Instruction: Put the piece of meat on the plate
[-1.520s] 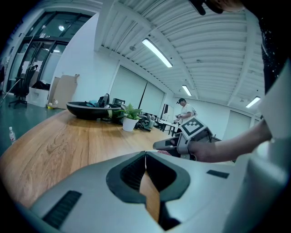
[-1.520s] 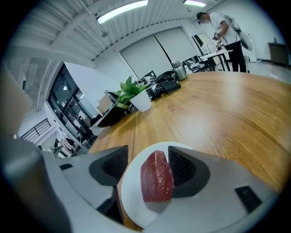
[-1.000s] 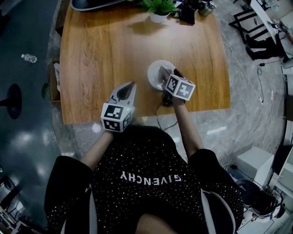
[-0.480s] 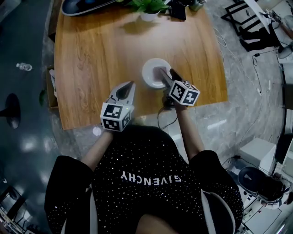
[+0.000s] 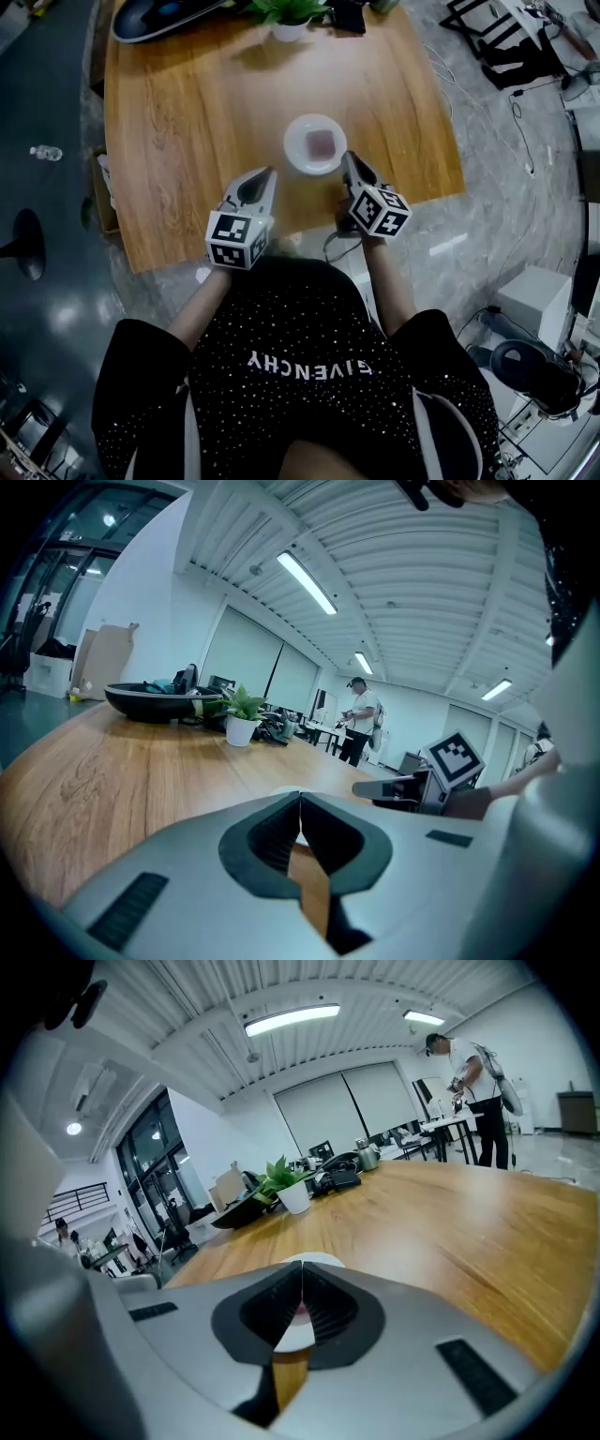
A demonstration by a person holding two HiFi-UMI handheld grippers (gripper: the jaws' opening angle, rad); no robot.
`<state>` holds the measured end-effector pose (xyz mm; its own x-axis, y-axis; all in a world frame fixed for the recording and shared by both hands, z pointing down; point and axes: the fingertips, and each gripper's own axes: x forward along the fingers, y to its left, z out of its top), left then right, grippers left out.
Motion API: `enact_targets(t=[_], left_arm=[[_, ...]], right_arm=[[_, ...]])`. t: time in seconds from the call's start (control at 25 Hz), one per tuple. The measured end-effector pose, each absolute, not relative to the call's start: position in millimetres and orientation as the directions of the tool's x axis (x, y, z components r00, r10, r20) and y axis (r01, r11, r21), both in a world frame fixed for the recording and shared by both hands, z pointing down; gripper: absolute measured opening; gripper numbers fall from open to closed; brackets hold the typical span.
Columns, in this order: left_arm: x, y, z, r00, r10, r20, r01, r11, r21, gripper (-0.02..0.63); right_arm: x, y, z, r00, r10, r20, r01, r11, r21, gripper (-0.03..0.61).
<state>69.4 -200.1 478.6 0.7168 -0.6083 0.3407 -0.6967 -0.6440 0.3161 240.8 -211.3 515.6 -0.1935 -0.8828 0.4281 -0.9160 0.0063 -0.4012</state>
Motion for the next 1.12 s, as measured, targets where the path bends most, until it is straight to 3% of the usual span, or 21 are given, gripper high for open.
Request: enact_targets(t=[0.12, 0.4, 0.6, 1.12], left_arm=[[71, -197, 479, 0.723, -0.602, 0.34, -0.691, -0.65, 0.316, 0.012], [77, -193, 482, 0.742, -0.578, 0.34, -0.67, -0.67, 0.321, 0.012], [83, -191, 482, 0.76, -0.552, 0.343, -0.647, -0.694, 0.316, 0.012], [90, -181, 483, 0.787, -0.509, 0.349, -0.61, -0.727, 0.315, 0.012]], right_arm=[[240, -198, 505, -0.205, -0.897, 0.392, -0.896, 0.01, -0.445, 0.012], [240, -160, 467, -0.071, -0.947, 0.312, -0.922, -0.057, -0.384, 0.012], [231, -145, 460, -0.043, -0.949, 0.314, -0.957, -0.051, -0.287, 0.012], [231, -133, 453, 0.012, -0.954, 0.3, -0.958, -0.098, -0.271, 0.011]])
